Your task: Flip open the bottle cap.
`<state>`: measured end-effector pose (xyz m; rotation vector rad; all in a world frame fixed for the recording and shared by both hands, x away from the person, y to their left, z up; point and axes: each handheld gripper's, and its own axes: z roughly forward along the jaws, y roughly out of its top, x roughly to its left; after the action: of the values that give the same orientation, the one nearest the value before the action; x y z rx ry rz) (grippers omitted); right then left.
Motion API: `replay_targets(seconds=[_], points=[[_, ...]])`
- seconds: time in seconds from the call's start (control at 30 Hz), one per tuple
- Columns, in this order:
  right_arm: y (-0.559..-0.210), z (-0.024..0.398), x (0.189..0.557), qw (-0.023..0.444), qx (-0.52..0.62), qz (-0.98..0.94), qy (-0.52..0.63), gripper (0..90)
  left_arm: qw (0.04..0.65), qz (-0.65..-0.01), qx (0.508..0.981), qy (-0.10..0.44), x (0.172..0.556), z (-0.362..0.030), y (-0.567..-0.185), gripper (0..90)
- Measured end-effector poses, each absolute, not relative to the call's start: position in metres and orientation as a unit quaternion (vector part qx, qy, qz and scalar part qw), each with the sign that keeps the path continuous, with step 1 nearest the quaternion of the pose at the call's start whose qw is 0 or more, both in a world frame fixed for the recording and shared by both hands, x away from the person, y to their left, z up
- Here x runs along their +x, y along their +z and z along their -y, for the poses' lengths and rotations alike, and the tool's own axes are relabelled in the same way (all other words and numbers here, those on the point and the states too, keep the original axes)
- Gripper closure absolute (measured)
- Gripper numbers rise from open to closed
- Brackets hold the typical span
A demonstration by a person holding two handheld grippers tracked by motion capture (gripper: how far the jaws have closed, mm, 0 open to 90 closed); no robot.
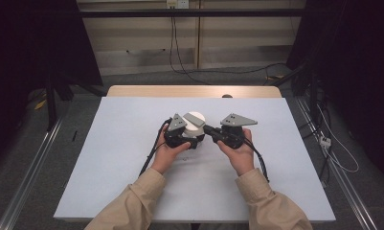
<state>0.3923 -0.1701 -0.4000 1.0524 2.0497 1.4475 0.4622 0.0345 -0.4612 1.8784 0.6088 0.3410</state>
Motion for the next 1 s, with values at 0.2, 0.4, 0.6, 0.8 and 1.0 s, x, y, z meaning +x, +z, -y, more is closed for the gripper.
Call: replay_targets(seconds=[0.2,0.4,0.6,0.8,1.0], points=[[-0.396,0.166,0.395,0.212,0.376,-0.736,0.521,90.0,0.537,-0.256,0.791,0.144,0.462,-0.035,-0.461,18.2],[-0.389,0.163,0.397,0.215,0.373,-0.738,0.519,90.0,0.537,-0.255,0.791,0.144,0.462,-0.035,-0.461,18.1],[-0.384,0.159,0.400,0.215,0.368,-0.742,0.517,90.0,0.539,-0.257,0.789,0.143,0.462,-0.034,-0.461,18.2],[-0.381,0.156,0.401,0.218,0.365,-0.743,0.516,90.0,0.539,-0.258,0.789,0.143,0.462,-0.034,-0.461,18.2],[-0.378,0.154,0.403,0.219,0.362,-0.747,0.513,90.0,0.537,-0.256,0.791,0.145,0.462,-0.034,-0.461,18.2]])
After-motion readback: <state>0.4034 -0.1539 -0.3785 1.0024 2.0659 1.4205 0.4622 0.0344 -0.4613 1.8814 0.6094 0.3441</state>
